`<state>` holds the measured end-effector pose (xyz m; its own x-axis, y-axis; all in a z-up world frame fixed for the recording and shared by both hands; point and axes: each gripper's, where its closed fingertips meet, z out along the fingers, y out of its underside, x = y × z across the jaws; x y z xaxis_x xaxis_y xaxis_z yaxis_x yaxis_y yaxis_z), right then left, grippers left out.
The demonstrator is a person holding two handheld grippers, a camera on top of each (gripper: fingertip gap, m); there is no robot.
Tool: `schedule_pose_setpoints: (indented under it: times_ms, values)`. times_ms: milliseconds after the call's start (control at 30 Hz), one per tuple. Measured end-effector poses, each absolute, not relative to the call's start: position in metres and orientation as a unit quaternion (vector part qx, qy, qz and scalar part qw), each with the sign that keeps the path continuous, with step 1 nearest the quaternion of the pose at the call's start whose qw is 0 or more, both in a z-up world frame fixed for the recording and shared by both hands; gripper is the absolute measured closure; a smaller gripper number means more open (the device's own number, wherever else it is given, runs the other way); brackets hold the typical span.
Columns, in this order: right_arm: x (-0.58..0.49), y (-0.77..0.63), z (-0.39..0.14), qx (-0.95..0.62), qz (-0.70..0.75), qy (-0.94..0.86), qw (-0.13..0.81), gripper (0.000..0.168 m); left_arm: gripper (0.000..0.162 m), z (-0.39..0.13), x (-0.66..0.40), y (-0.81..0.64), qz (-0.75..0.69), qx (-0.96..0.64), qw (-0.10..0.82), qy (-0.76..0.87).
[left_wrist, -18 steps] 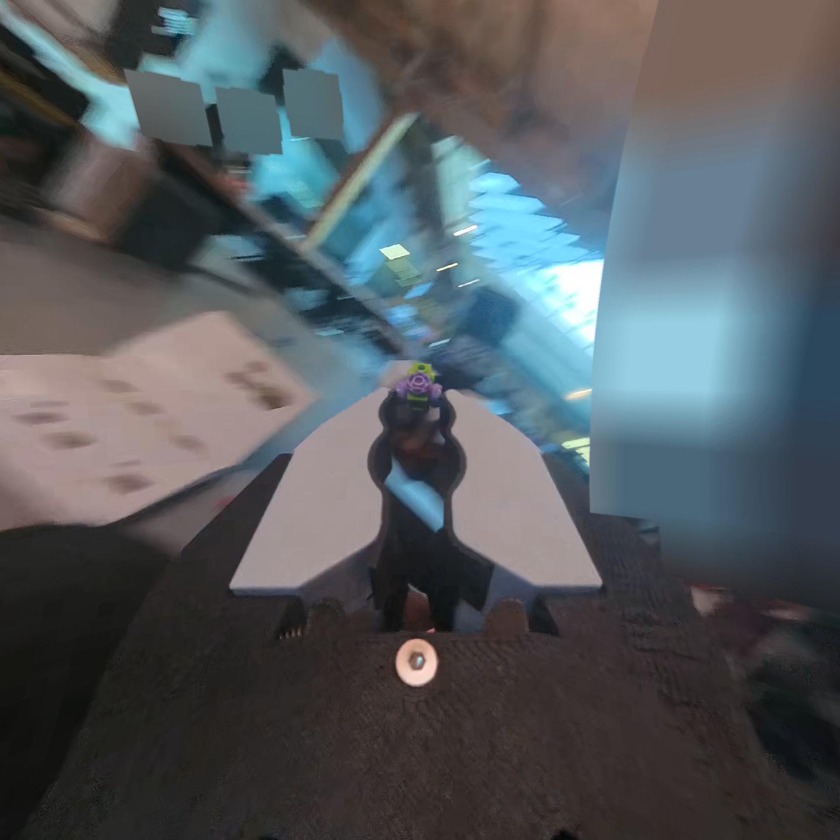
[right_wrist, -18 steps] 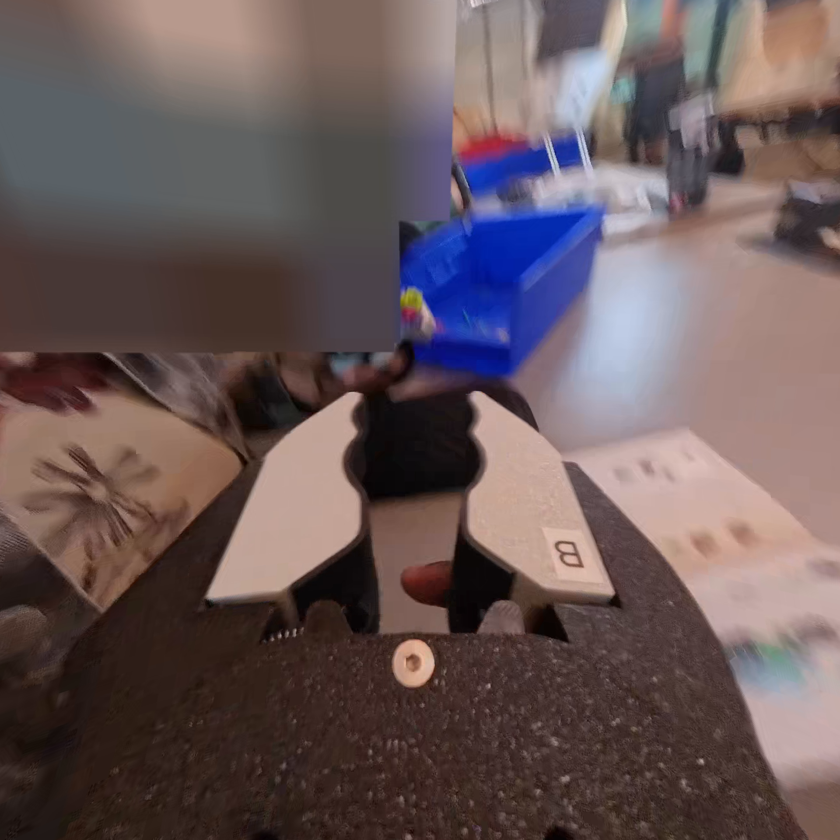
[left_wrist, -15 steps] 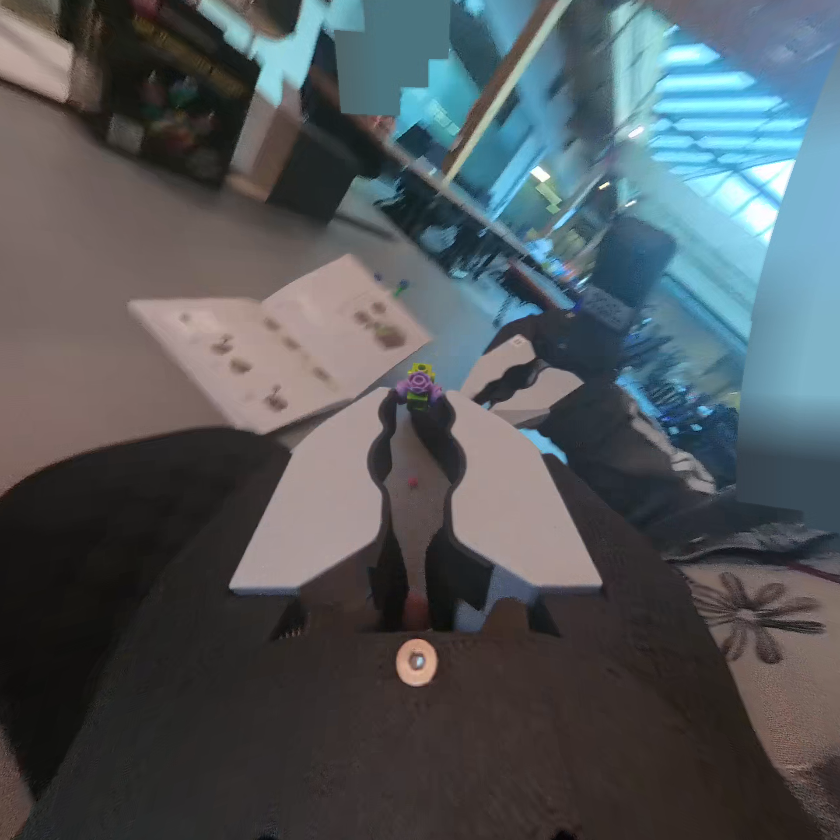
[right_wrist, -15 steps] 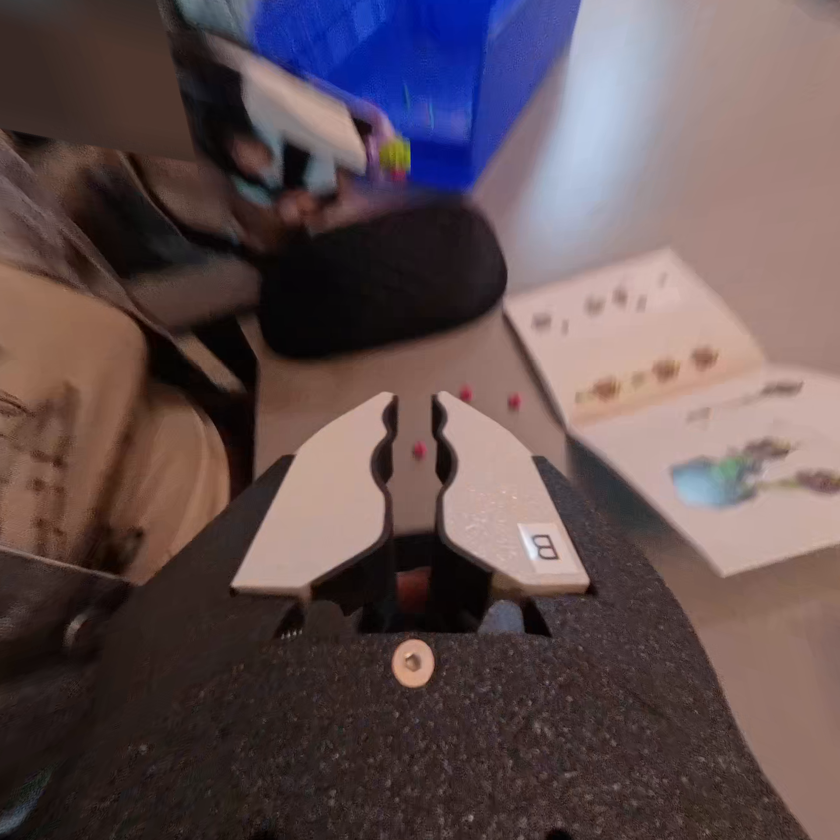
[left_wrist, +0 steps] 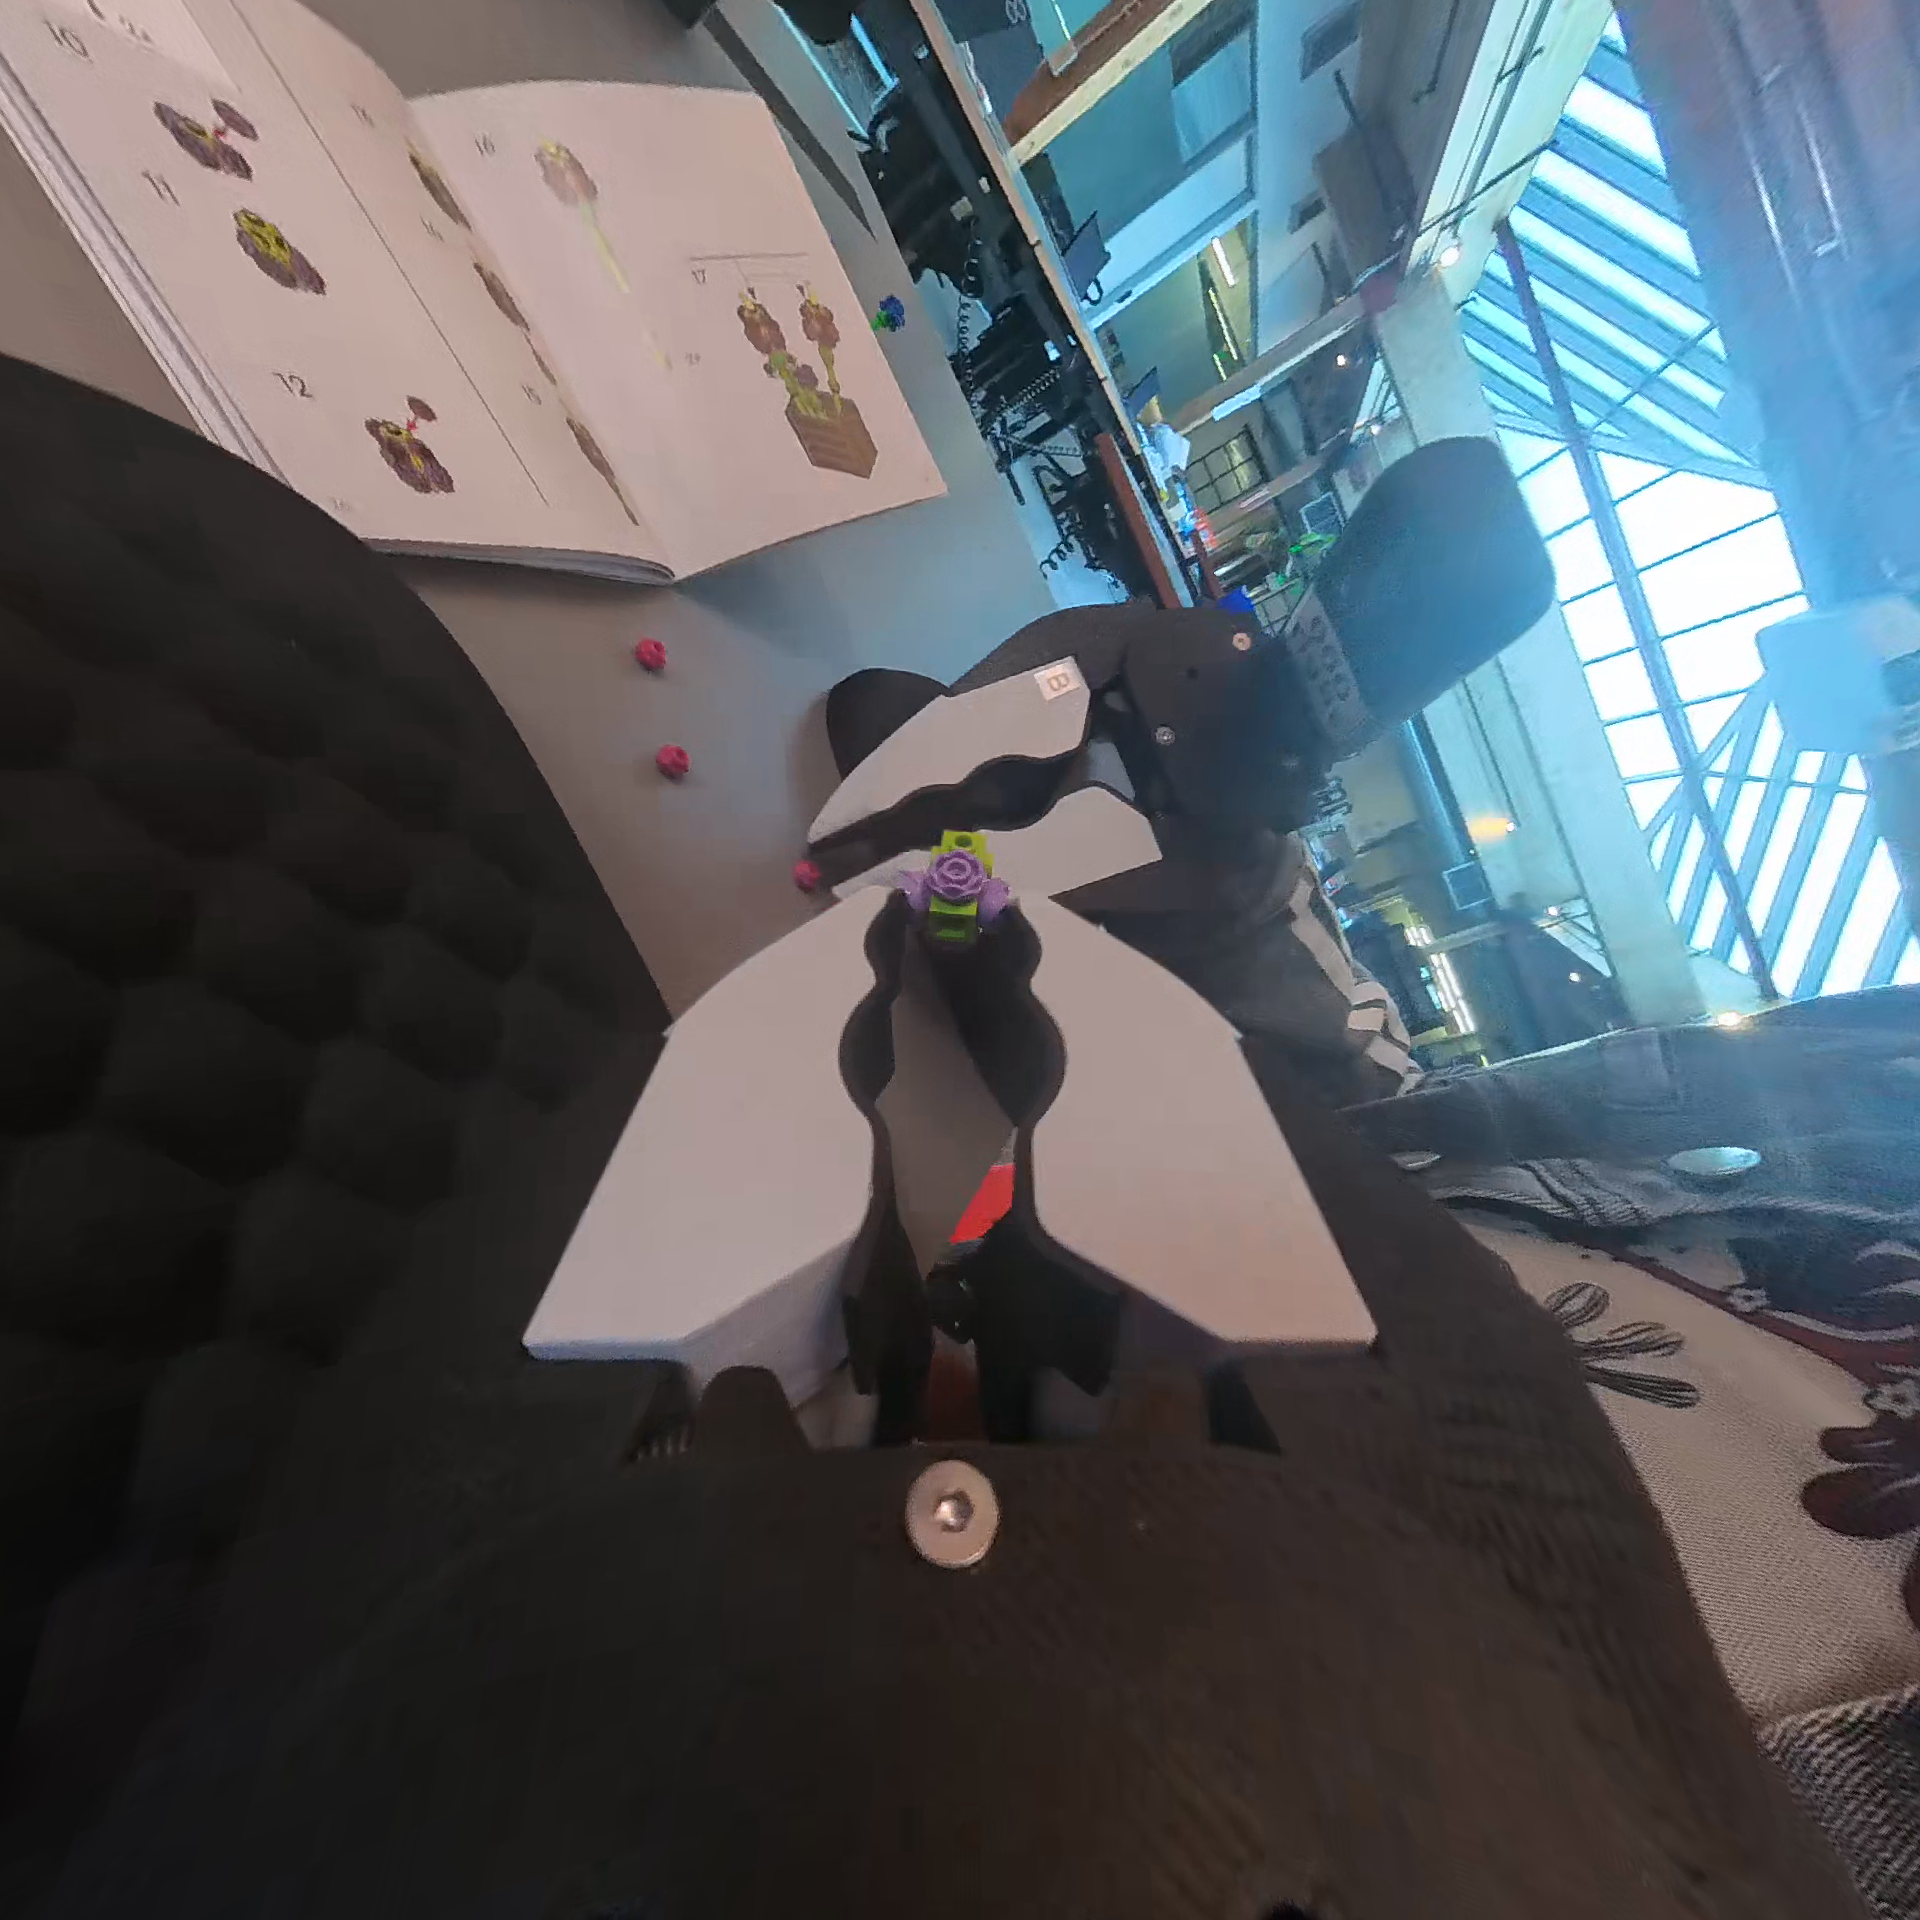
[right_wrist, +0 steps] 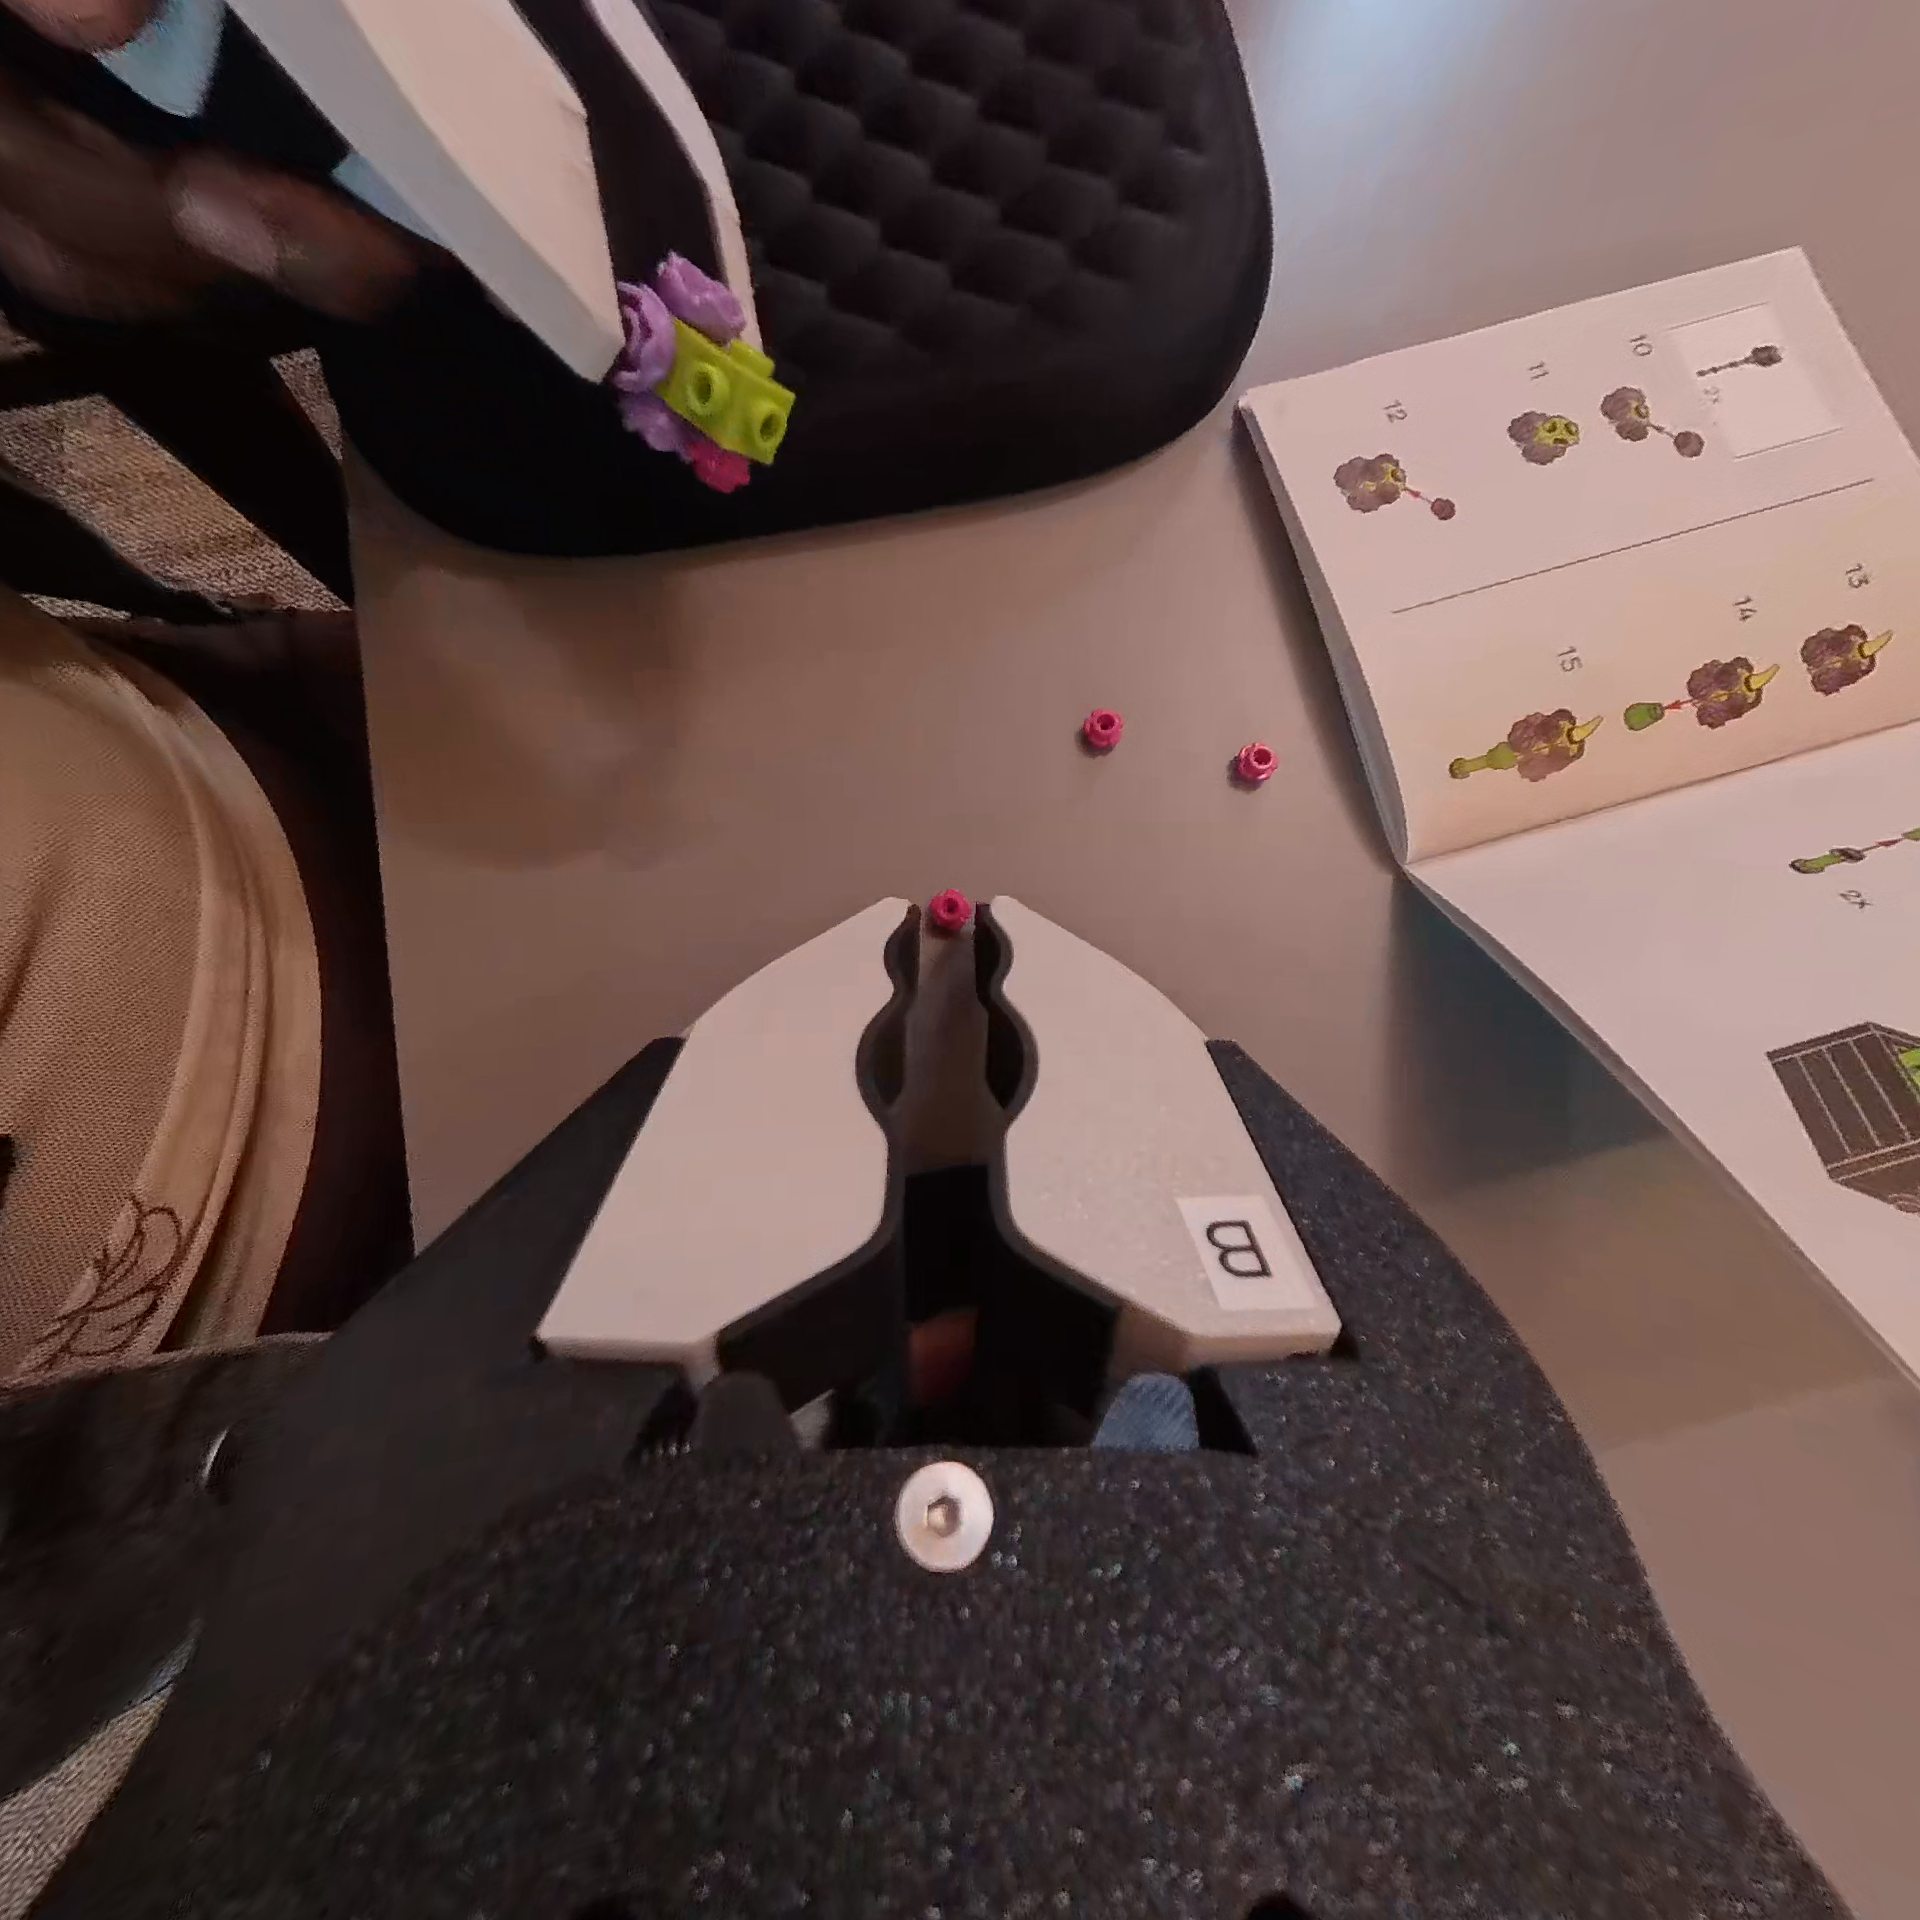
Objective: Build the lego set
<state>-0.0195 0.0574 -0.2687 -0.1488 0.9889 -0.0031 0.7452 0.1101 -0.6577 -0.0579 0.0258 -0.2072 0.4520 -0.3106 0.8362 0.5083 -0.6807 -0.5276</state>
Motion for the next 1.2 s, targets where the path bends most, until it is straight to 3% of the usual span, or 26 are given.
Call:
schedule_pose_setpoints:
  times_ms: [567,833,1200]
  values:
    - [-0.023,0.058,-0.269,-0.604,0.258,-0.715,0.238,0.163,0.145,-0.203,-0.061,0.030,-0.553,-0.729,0.388,-0.114]
    - [-0.048,0.039,-0.188,-0.562,0.418,-0.638,0.320,0.163,0.145,-0.198,-0.054,0.030,-0.622,-0.680,0.351,-0.166]
    - [-0.056,0.028,-0.201,-0.558,0.308,-0.705,0.312,0.163,0.145,-0.206,-0.050,0.029,-0.617,-0.698,0.319,-0.175]
